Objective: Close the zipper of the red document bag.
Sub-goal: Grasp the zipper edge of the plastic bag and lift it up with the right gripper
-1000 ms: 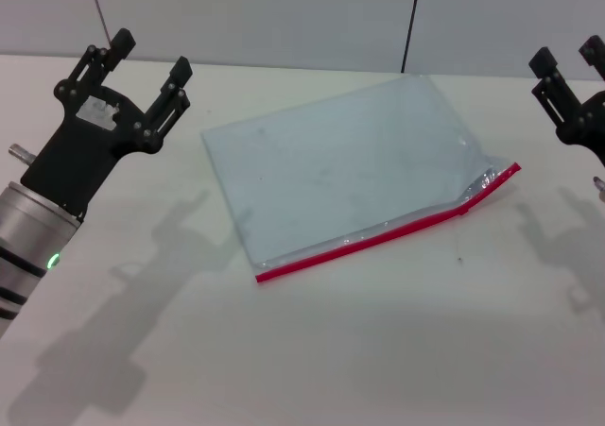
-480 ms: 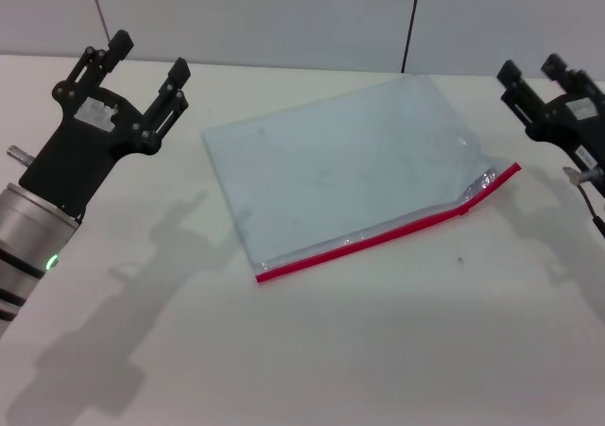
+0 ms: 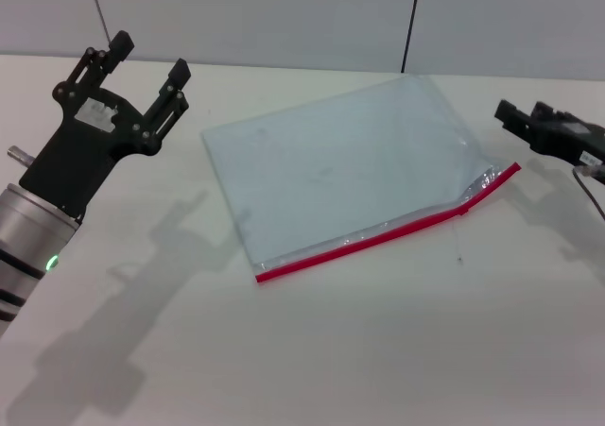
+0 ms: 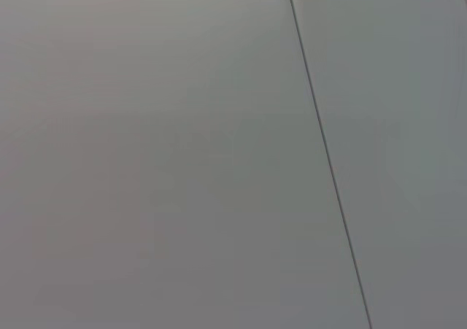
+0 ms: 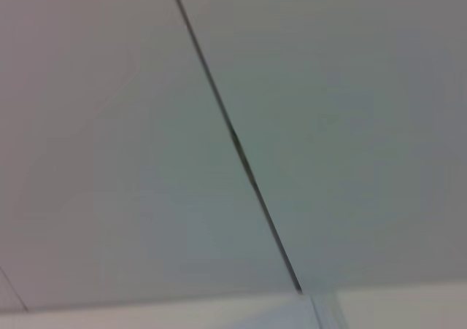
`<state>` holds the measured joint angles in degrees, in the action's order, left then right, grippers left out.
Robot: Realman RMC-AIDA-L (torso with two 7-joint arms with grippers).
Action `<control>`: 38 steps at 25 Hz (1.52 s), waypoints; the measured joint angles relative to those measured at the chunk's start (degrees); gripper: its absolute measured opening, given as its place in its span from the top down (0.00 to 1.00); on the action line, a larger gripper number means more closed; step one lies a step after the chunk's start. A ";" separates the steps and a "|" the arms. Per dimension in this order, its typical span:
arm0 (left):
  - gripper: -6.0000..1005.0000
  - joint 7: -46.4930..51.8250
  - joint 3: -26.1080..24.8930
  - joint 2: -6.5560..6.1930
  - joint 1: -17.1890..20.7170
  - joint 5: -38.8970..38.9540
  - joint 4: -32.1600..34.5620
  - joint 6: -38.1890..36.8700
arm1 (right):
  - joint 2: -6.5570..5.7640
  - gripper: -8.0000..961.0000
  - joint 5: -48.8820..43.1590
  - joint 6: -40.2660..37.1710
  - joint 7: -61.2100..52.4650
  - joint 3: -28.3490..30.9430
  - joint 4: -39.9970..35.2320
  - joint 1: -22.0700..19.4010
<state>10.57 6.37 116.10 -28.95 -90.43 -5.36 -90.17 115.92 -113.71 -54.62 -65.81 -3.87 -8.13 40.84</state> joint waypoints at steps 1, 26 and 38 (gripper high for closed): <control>0.29 0.00 0.03 0.00 -0.03 0.00 0.00 0.00 | 0.00 0.27 0.00 0.36 -1.08 -1.08 -0.45 0.00; 0.29 0.13 0.10 0.00 -0.24 -0.01 0.00 -0.01 | 0.01 0.27 -15.55 6.50 -24.03 -13.64 -3.71 3.97; 0.29 0.15 -0.12 0.00 -0.28 0.00 -0.01 -0.01 | 0.09 0.33 -15.69 9.51 -24.23 -13.71 -1.71 5.98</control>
<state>10.72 6.25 116.10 -29.22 -90.43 -5.37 -90.18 116.01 -129.40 -45.11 -90.04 -17.58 -9.84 46.82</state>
